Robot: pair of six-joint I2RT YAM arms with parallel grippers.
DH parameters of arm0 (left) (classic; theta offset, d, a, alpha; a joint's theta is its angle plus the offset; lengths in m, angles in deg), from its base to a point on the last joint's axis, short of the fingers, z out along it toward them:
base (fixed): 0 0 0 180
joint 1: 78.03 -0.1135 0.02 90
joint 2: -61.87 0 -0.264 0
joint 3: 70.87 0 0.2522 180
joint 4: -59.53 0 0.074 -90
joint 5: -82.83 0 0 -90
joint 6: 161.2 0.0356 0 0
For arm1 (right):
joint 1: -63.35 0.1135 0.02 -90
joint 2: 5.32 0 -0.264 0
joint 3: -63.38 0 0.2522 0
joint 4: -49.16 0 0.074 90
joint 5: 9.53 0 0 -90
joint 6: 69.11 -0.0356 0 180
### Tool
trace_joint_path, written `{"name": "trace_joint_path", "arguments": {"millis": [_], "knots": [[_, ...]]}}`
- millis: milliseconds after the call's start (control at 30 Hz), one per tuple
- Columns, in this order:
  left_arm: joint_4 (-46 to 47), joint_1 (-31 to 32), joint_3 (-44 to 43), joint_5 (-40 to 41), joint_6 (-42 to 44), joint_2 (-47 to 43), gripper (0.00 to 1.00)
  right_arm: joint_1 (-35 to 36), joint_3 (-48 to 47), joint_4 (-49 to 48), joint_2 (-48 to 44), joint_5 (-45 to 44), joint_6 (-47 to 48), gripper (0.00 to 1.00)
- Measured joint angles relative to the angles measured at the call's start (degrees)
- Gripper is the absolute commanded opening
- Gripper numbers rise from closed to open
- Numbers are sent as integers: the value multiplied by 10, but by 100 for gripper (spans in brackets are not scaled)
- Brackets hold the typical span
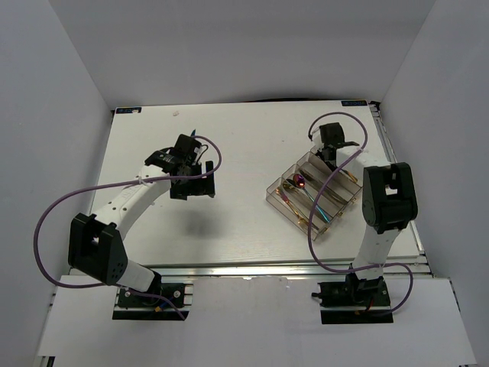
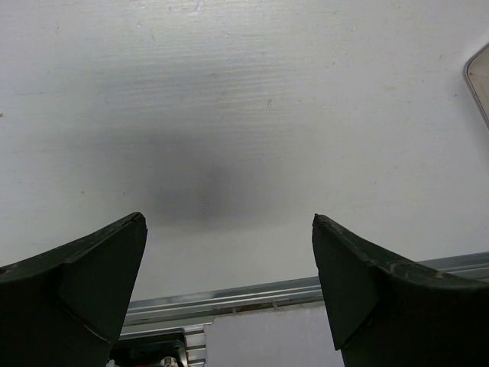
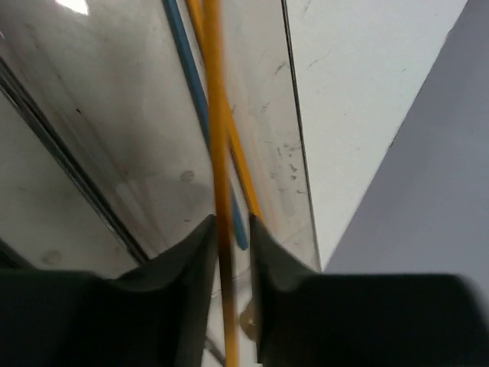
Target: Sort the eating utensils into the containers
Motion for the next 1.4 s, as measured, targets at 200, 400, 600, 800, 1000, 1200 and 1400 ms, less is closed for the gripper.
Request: {"name": "trace_joint_path", "arguments": {"millis": [200,400,600,800,1000,1200,1400], "knots": [[0,0,0,2,-2,0,98,-7,6,-5,-35,0,9,53],[-1,-2,-24,22,-6,8,98,-5,-30,7,-66,-2,0,54],[2,-47,-101,41,1,78,98,8,-156,73,-93,-5,-104,89],[14,-102,-259,55,54,247,78,33,-182,137,-221,206,-278,89],[19,-115,-334,44,87,373,63,33,-9,137,-355,421,-420,89],[15,-115,-405,38,114,457,62,38,87,180,-365,466,-460,89],[16,-115,-440,41,126,485,61,38,87,195,-400,476,-461,89]]}}
